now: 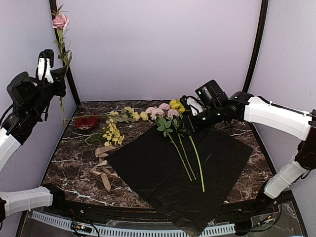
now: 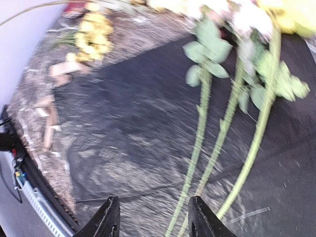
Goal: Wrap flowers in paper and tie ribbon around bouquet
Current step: Pick up the fake flower from the corner of the board, then pass from the left arm to the right
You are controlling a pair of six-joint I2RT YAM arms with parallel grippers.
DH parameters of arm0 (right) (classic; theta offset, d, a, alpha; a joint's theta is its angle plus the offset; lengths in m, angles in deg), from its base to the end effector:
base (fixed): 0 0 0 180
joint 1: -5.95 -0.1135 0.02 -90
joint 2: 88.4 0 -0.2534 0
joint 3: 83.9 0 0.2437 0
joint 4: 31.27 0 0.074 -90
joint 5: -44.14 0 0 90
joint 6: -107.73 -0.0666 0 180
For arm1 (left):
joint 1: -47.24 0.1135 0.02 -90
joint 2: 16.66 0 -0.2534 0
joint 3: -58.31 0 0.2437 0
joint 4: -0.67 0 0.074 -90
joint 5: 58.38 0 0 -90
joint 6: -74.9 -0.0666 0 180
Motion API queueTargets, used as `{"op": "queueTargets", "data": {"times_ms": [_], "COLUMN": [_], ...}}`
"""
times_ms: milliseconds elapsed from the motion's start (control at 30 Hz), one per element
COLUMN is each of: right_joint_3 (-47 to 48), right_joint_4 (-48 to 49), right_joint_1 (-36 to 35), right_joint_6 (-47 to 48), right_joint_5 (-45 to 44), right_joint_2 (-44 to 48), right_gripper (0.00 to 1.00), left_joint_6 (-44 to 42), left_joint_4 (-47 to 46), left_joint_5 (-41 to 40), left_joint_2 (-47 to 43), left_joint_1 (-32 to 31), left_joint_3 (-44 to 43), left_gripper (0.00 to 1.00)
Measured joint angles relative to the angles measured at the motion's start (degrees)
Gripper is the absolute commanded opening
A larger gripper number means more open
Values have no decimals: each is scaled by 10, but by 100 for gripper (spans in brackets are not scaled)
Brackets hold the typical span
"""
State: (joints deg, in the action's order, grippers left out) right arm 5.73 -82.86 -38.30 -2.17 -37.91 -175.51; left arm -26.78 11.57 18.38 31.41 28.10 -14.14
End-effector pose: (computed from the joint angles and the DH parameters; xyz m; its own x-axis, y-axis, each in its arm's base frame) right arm 0.2388 0.2455 0.2716 -0.7662 -0.2758 -0.5804 -0.5266 0.7870 0.3212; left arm 0.2012 -0.0537 0.4350 0.2377 0.1261 -0.9631 0.0619 0.9876 0.1446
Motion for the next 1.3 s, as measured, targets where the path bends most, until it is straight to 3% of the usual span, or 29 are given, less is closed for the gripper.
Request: {"op": "queueTargets", "data": {"times_ms": [133,233,333,433,600,733,833,933,1067,1200,1300], "right_joint_3": [16,33,44,47,47,47,46,30,-6,-11,-9], "right_joint_4": [23,32,32,33,49,83,120,191,301,378,394], "right_joint_1": [-37,-58,-69,-72,-76,-88,-98,-109,-112,-112,-113], "right_joint_6": [18,30,38,44,47,46,41,19,-32,-73,-93], "right_joint_5": [9,11,10,10,19,43,66,89,106,111,99], "right_joint_2": [11,11,11,11,11,13,18,31,44,22,-2], "right_gripper": [48,48,48,48,48,49,52,64,74,69,52], "left_joint_6": [-63,-243,-406,-441,-218,4,142,266,386,454,491], "left_joint_4": [-28,-140,-271,-269,-75,-14,-23,-49,-103,-155,-203], "left_joint_5": [-65,-170,-261,-312,-247,-108,-2,90,168,210,229], "left_joint_2": [7,43,116,166,173,156,159,192,235,254,254], "left_joint_1": [-68,-184,-213,-211,-210,-210,-213,-222,-242,-263,-271], "left_joint_3": [-7,21,22,-9,-174,-192,-149,-92,-42,-36,-34], "left_gripper": [0,0,0,0,0,0,0,0,0,0,0]}}
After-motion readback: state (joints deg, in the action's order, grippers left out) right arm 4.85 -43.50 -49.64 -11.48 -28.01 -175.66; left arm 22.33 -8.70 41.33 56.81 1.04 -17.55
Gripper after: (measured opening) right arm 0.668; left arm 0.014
